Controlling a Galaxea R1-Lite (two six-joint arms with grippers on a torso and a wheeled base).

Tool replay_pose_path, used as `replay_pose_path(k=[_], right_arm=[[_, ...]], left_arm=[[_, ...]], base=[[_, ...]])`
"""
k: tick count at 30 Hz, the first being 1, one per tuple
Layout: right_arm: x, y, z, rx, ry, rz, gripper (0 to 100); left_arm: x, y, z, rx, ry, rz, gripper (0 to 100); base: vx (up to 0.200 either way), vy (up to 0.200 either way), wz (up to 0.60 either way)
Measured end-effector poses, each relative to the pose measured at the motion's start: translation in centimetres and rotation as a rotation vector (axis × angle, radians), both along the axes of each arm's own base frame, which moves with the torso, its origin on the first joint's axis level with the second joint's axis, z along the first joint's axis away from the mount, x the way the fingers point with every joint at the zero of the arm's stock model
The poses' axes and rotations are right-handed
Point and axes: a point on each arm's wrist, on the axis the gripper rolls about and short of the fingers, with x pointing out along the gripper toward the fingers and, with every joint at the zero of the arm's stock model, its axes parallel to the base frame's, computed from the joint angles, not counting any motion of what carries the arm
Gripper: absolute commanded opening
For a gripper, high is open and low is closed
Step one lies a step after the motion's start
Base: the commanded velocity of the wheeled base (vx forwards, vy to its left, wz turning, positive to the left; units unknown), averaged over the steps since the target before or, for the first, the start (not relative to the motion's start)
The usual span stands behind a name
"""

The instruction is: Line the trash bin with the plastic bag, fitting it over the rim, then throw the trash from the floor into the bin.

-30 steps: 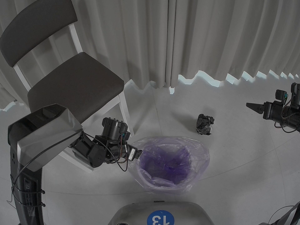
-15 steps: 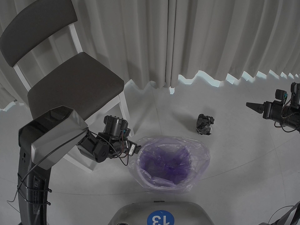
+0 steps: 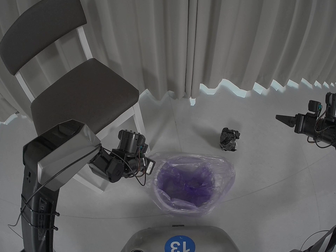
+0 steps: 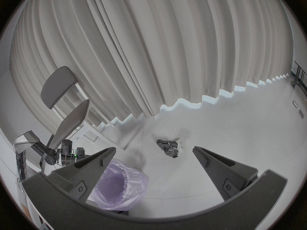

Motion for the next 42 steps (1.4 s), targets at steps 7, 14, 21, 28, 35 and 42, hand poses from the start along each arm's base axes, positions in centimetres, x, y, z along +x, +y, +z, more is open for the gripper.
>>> replay_pose_path(k=[7,14,21,28,35,42], right_arm=[[0.0,0.0,-0.1,0.000,0.002,0.000,100],[0.1,0.0,-0.2,0.000,0.008,0.000,100],[0.2,0.0,-0.5,0.001,0.015,0.001,100],[0.3,0.0,-0.6,0.001,0.021,0.001,100],[0.6,0.0,-1.1,-0.002,0.033,0.006,100],[0.9,0.0,-1.6,-0.001,0.048,0.009,100]], left_arm=[[1.0,-0.2,0.9,-0.024,-0.036,0.010,0],[2.3,-1.4,1.7,-0.063,-0.037,0.022,0],[3.4,-2.3,1.1,-0.062,-0.020,0.024,0],[4.1,-2.4,-0.4,-0.043,0.017,0.032,0],[4.5,-1.9,-2.1,-0.030,0.047,0.045,0],[4.6,-1.6,-3.1,-0.046,0.075,0.072,0]], base=[[0.000,0.000,0.00],[0.000,0.000,0.00],[0.000,0.000,0.00],[0.000,0.000,0.00],[0.000,0.000,0.00],[0.000,0.000,0.00]])
